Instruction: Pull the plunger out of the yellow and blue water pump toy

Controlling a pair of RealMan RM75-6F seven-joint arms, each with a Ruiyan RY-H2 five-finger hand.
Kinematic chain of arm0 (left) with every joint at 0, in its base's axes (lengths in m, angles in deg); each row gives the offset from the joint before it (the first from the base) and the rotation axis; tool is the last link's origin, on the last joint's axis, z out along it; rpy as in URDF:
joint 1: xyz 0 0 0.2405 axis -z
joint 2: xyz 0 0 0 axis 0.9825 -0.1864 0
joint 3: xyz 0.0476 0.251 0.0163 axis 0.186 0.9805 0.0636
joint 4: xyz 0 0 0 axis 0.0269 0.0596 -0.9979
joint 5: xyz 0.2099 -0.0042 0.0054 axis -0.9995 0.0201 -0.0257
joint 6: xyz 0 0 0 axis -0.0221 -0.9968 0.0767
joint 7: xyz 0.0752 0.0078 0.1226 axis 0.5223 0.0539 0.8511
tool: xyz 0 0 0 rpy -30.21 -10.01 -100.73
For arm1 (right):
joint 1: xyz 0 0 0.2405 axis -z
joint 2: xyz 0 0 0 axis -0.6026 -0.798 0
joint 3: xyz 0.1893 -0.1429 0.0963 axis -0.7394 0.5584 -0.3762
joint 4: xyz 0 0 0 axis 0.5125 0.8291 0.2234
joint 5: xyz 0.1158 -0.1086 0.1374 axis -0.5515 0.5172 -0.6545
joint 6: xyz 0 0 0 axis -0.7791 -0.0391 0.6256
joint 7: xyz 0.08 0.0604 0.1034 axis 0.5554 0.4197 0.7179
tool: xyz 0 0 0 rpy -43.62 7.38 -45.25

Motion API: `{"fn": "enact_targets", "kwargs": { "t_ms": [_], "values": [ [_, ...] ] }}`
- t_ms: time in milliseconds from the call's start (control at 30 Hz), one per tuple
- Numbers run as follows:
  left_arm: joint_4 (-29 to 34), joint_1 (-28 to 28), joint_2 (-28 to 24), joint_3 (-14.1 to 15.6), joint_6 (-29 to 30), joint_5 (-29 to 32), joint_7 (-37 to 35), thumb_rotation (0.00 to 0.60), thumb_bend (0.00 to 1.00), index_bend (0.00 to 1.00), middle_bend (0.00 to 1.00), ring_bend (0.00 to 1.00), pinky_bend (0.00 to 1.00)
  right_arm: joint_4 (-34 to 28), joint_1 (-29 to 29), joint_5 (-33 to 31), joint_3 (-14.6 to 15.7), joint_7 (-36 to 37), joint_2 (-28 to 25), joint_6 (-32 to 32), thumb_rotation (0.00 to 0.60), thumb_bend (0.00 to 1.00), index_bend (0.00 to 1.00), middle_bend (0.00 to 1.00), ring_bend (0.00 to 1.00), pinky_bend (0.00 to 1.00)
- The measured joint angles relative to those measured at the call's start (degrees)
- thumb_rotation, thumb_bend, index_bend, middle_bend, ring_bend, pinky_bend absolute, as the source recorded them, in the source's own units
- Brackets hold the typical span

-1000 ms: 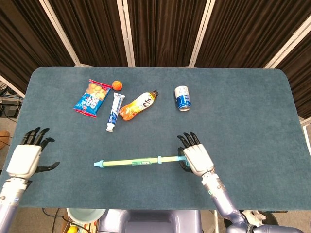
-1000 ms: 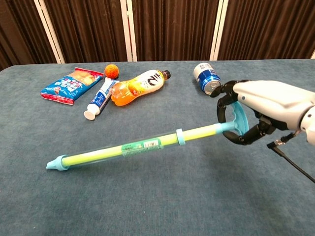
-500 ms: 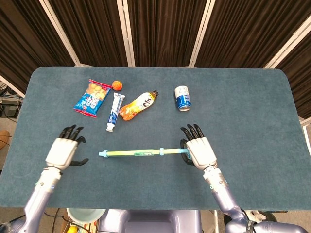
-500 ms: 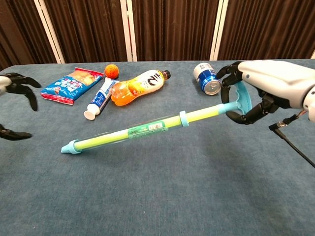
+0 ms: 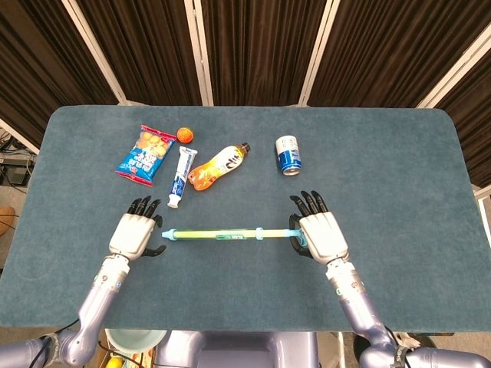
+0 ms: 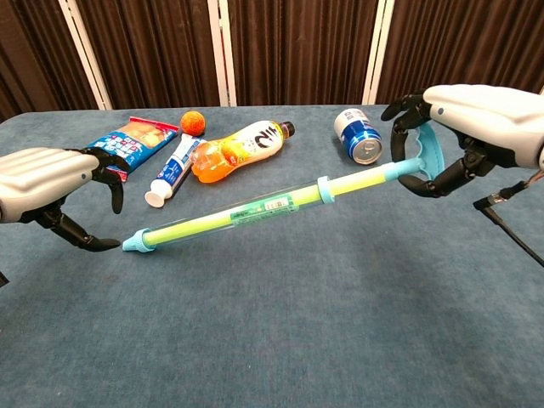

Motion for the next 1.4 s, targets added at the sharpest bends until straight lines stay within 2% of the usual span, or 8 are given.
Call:
{"fn": "enact_targets", "kwargs": {
  "t_ms": [400, 1100, 1400],
  "values": [
    [-4.61, 3.43, 3.36, 0.44, -0.58, 0.26, 1.95, 0.600, 0.20, 0.45, 0.10, 0.00, 0.09, -0.40, -0.30, -0.41, 1.00, 0.48, -0.08, -0.70, 0.600, 0.61, 0.68, 0.15, 0.03, 0.00],
    [-8.55, 6.07, 6.80, 2.04, -1.46, 2.05, 3.19, 0.600, 0.20, 0.45, 0.10, 0.00, 0.09, -1.41, -0.68, -0.13, 1.98, 1.25, -0.82, -1.38, 0.600, 0.61, 0.68, 0.15, 0.04, 0.00],
    [-9.54, 6.73, 7.49, 2.60, -2.00, 2.71, 3.41, 0.600, 0.28, 0.49, 0.11, 0.00, 0.09, -1.48, -0.70, -0.27, 2.19, 1.46, -1.01, -1.61, 0.600, 0.62, 0.69, 0.16, 0.04, 0.00]
  ]
}}
